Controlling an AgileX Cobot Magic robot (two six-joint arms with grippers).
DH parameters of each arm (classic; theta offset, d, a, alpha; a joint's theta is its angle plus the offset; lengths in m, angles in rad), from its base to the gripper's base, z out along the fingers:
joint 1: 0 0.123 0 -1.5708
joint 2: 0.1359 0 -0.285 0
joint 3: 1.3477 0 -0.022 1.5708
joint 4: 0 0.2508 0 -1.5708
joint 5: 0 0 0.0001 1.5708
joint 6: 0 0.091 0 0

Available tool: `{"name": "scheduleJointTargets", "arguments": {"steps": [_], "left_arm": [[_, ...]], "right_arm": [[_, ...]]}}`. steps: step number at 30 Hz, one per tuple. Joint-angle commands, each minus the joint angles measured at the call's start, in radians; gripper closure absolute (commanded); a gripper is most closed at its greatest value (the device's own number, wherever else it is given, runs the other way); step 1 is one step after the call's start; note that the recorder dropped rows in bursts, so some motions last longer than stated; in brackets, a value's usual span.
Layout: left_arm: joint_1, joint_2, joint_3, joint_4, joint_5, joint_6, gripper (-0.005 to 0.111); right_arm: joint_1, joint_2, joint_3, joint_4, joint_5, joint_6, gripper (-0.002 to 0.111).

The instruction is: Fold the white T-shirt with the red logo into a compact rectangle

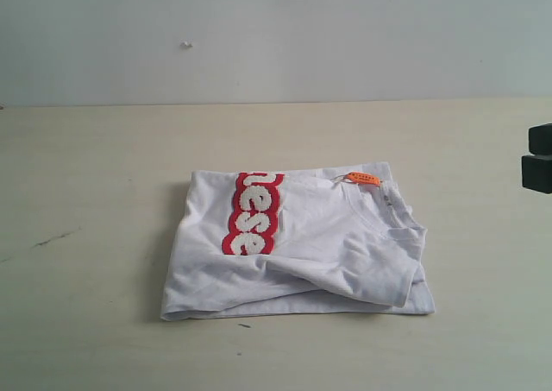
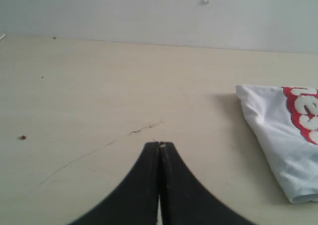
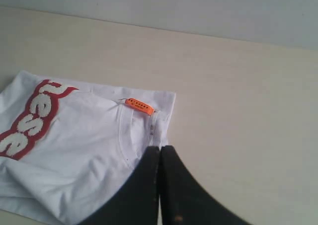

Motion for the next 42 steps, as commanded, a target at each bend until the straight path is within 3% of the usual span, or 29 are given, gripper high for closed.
{"name": "scheduleJointTargets", "arguments": {"steps": [1, 8, 42], "left_arm": [[0.005, -0.007, 0.002, 0.016, 0.012, 0.021, 0.107], [0.082, -0.007, 0.002, 0.019, 0.012, 0.023, 0.107], [0.082, -0.007, 0.002, 0.019, 0.010, 0.023, 0.107]], "right_arm": [[0.001, -0.004, 0.004, -0.006, -0.002, -0.001, 0.108], [0.001, -0.004, 0.004, -0.006, -0.002, -0.001, 0.108], [0.001, -0.004, 0.004, -0.006, -0.002, -0.001, 0.108]]}}
